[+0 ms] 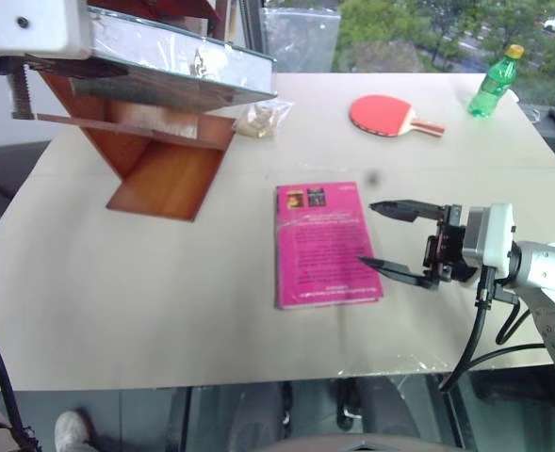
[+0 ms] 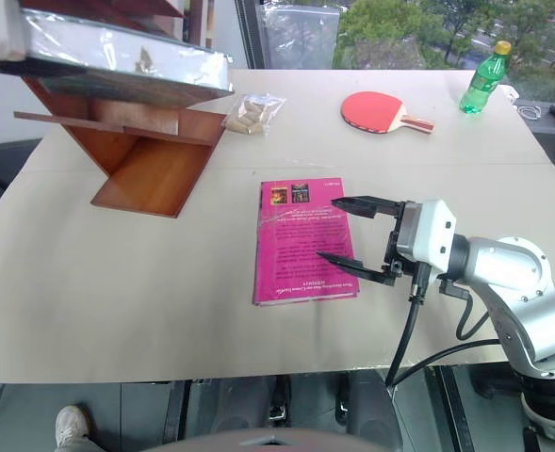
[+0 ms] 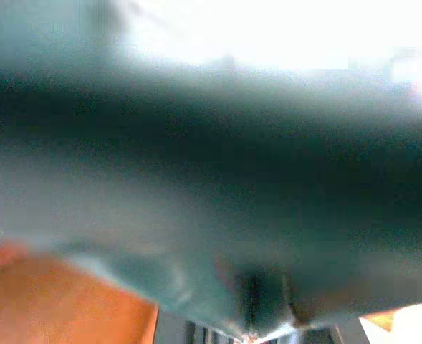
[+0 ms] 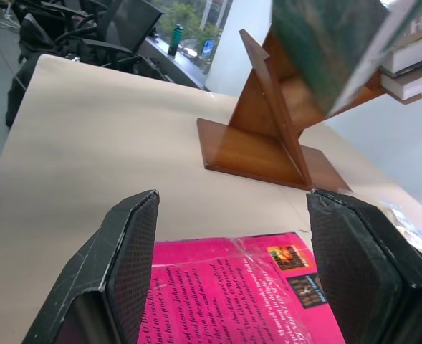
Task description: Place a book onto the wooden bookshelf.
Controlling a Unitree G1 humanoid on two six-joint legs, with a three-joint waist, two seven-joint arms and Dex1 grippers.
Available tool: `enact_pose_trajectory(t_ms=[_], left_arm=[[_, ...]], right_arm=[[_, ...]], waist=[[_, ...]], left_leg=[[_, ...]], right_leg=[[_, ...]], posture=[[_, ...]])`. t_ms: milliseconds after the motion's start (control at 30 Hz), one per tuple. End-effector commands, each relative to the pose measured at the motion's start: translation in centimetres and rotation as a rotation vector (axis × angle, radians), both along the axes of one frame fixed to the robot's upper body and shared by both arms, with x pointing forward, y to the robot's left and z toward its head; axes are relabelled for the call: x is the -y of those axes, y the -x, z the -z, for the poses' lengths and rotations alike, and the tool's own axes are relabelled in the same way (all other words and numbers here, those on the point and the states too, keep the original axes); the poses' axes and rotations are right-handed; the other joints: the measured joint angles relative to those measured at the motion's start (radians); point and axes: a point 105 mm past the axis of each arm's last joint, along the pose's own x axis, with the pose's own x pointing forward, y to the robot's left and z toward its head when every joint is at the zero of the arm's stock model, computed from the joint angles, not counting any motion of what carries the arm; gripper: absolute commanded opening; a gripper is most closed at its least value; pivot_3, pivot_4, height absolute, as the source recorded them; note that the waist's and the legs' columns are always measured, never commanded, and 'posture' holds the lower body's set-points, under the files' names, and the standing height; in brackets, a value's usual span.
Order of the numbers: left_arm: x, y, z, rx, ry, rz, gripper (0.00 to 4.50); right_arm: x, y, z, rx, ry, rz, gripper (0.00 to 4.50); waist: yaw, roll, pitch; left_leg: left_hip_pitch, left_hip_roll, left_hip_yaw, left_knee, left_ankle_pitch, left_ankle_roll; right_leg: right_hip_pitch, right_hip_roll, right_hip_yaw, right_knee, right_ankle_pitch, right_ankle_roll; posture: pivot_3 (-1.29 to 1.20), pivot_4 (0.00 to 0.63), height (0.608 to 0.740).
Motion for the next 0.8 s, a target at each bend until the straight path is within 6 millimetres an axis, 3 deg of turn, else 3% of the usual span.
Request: enact_pose_trajectory(t_ms=[33, 100, 433, 567, 633, 700, 800], left_arm=[[-0.2, 1.9, -2.6, 0.07, 0.003, -0.02, 0.41], [-1.2, 2.2, -2.7, 0.075, -0.047, -0.07, 0.41], [-3.1, 3.3, -5.3, 0.174, -0.147, -0.195, 0.41], [-4.9, 2.6, -3.5, 0.131, -0.179, -0.272, 0.41], [-5.4, 1.2, -1.3, 0.098, -0.189, -0.29, 0.41], [-5.4, -0.6, 1.5, 0.068, -0.193, -0.292, 0.41], [-4.5, -2.4, 3.1, 0.111, -0.151, -0.287, 0.41]], right_arm=[[-0.2, -0.2, -0.7, 0.055, -0.015, -0.014, 3.35], [-0.4, -0.3, -0.7, 0.057, -0.021, -0.025, 3.35], [-1.1, -1.4, -0.8, 0.081, -0.047, -0.062, 3.35], [-1.4, -1.5, -0.8, 0.086, -0.052, -0.073, 3.35], [-1.5, -1.6, -0.9, 0.088, -0.055, -0.079, 3.35], [-1.6, -1.6, -1.1, 0.094, -0.059, -0.08, 3.35], [-1.6, -1.5, -1.2, 0.101, -0.056, -0.076, 3.35]], waist=[[-0.001, 0.0, 0.0], [-0.003, 0.0, 0.001], [0.0, -0.003, 0.003], [-0.002, -0.002, 0.002], [-0.002, -0.002, 0.002], [-0.001, -0.002, 0.002], [0.0, -0.002, 0.002]], left_leg=[[-0.001, 0.0, 0.0, 0.002, 0.0, 0.0], [-0.011, 0.001, -0.001, 0.009, 0.0, 0.0], [-0.011, 0.0, 0.0, 0.009, -0.001, 0.002], [-0.01, 0.0, 0.0, 0.009, -0.001, 0.002], [-0.01, 0.0, 0.001, 0.009, -0.001, 0.002], [-0.008, 0.001, 0.001, 0.01, -0.001, 0.002], [-0.006, 0.001, 0.0, 0.011, -0.001, 0.002]], right_leg=[[-0.001, 0.0, 0.0, 0.0, 0.0, 0.0], [-0.008, 0.001, 0.0, 0.002, 0.0, 0.0], [-0.008, 0.0, 0.0, 0.002, 0.0, 0.0], [-0.008, 0.0, 0.001, 0.003, 0.0, 0.0], [-0.007, 0.0, 0.001, 0.004, 0.0, 0.0], [-0.007, 0.0, 0.002, 0.005, 0.0, 0.0], [-0.004, -0.001, 0.002, 0.007, 0.0, 0.0]], posture=[[0.0, 0.15, 0.74], [0.0, 0.15, 0.74], [0.0, 0.15, 0.74], [0.0, 0.15, 0.74], [0.0, 0.15, 0.74], [0.0, 0.15, 0.74], [0.0, 0.15, 0.74]])
